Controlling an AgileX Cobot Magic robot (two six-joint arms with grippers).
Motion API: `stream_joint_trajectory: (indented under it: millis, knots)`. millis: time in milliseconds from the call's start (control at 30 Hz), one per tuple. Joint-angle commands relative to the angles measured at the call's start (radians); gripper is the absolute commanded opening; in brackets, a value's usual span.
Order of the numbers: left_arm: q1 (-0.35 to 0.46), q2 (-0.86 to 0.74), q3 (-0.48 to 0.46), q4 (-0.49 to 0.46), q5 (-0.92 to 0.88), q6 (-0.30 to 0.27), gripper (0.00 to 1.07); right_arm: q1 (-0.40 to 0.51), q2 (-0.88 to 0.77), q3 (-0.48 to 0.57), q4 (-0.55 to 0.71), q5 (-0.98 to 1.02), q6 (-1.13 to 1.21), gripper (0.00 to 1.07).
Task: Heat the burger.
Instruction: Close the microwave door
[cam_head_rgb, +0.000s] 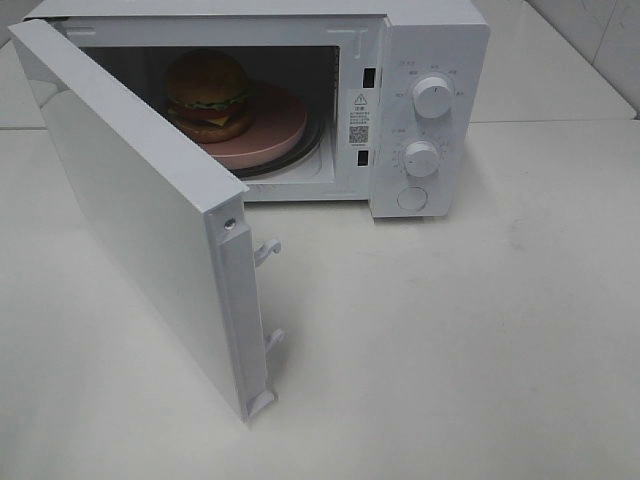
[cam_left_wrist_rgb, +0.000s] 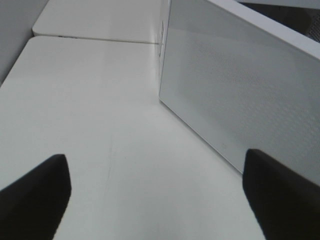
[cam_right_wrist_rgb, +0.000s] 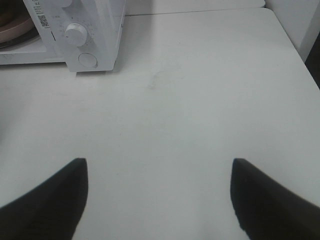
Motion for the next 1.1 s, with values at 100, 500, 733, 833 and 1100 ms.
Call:
stream_joint_trajectory:
  millis: [100, 500, 733, 833, 1100]
  knots:
    - [0.002, 0.085, -0.006, 0.034, -0.125, 0.001, 0.55, -0.005, -0.025, 0.002, 0.004, -0.014, -0.012, 0.75]
    - [0.002, 0.285, 0.028, 0.035, -0.360, 0.037, 0.00, -0.005, -0.025, 0.002, 0.004, -0.014, -0.012, 0.75]
    - [0.002, 0.405, 0.135, -0.048, -0.702, 0.089, 0.00, -0.005, -0.025, 0.002, 0.004, -0.014, -0.012, 0.75]
    - [0.002, 0.448, 0.196, -0.057, -0.855, 0.088, 0.00, -0.005, -0.025, 0.002, 0.004, -0.014, -0.012, 0.75]
    - [0.001, 0.571, 0.292, -0.019, -1.186, 0.027, 0.00, -0.005, -0.025, 0.002, 0.004, -0.014, -0.012, 0.75]
